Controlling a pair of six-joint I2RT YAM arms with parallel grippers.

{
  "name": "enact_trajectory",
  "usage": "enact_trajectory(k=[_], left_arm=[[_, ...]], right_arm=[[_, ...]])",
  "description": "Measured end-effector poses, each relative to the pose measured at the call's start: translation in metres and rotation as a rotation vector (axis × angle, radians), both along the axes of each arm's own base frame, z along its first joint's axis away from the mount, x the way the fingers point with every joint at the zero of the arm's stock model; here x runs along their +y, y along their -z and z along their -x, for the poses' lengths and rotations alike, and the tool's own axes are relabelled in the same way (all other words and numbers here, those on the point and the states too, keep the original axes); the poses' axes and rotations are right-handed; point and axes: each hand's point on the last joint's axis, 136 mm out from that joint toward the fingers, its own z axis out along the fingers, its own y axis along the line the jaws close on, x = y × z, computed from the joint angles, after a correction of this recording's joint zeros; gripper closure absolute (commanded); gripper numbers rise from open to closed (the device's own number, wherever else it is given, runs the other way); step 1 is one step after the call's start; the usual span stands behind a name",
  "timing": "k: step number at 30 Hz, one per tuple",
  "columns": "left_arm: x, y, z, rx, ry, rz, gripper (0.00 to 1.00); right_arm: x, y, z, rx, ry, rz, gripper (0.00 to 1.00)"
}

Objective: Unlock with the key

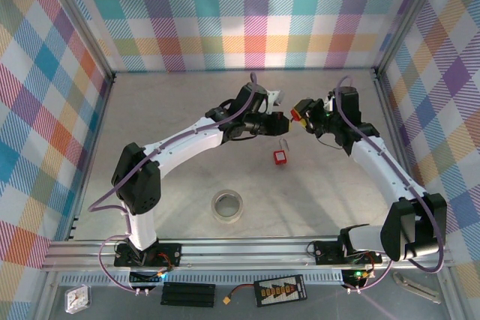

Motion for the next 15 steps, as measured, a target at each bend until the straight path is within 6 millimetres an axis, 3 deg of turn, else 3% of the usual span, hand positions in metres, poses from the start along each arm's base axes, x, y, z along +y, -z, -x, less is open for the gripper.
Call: enact_trajectory(k=[9, 15], left_arm=[[-0.008, 0.002, -0.006, 0.092, -0.002, 0.089, 1.00], [-0.003, 0.001, -0.010, 0.119, 0.025, 0.151, 1.00]], right_arm=[[-0.004, 0.005, -0.006, -0.005, 0.054, -0.019, 1.00], [-0.004, 0.003, -0.007, -0.015, 0.050, -0.014, 1.00]])
